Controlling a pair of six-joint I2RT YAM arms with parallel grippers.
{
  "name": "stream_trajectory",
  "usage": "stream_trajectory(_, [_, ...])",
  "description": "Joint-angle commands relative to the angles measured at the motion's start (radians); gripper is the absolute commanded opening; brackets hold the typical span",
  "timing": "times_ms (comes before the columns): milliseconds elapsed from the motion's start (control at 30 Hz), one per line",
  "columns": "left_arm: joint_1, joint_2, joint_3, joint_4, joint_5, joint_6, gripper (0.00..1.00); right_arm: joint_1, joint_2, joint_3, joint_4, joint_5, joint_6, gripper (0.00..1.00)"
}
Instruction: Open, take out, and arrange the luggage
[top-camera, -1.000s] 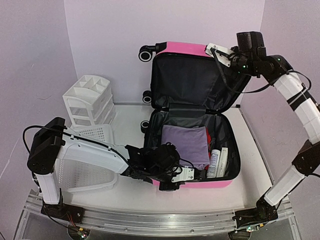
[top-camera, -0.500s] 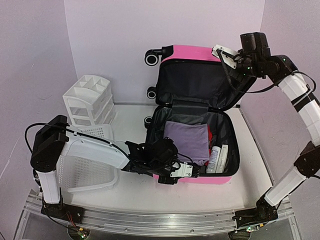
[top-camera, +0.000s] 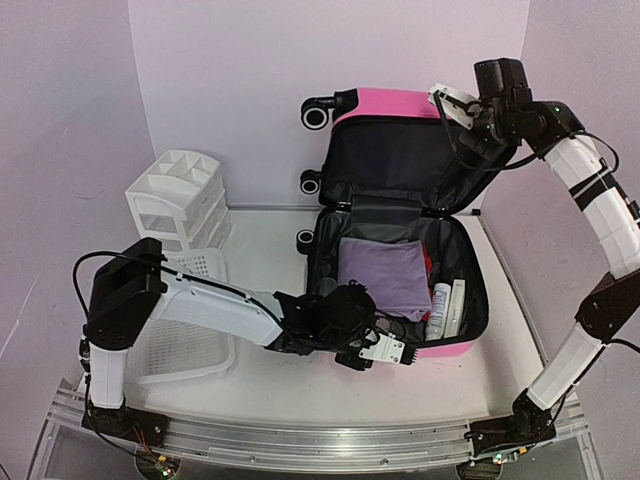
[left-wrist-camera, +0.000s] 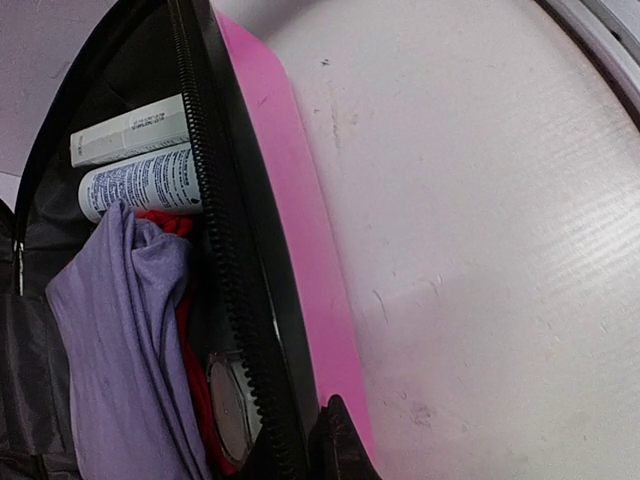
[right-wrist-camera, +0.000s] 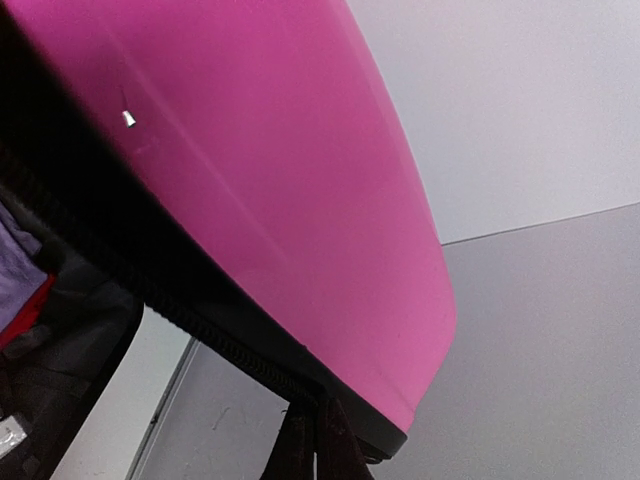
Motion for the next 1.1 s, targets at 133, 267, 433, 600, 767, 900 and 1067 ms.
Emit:
stream_trajectory(133, [-0.117,0.19,0.184,-0.026,-0.011,0.258,0.0,-0.034,-0.02,0.017,-0.02,0.058,0.017,0.0])
stream_trajectory(267, [-0.153,0.182,0.191,-0.026,-0.026,0.209,0.02,-0.034,-0.037,-0.015,-0.034,-0.036,0.024,0.0])
stream_trajectory(433, [-0.156,0.044,0.128,-0.024,-0.091,-0.073,0.59,-0.035,-0.054,-0.054,-0.052,-0.137,0.022,0.0])
stream_trajectory(600, [-0.151,-0.197,0.028,-0.026,-0.022,-0.367,0.75,-0.035,-0.057,-0.072,-0.052,-0.172,0.022,0.0])
stream_trajectory(767, [-0.116,-0.393,-0.015,-0.032,-0.001,-0.689,0.78,-0.034,-0.061,-0.072,-0.052,-0.185,0.023,0.0])
stream_trajectory(900, [-0.01,-0.523,0.022,-0.067,-0.06,-0.851,0.85,-0.035,-0.067,-0.072,-0.052,-0.196,0.033,0.0])
stream_trajectory(1067, [0.131,-0.571,0.109,-0.097,-0.223,-0.981,0.9,-0.035,-0.072,-0.079,-0.053,-0.2,0.043,0.0])
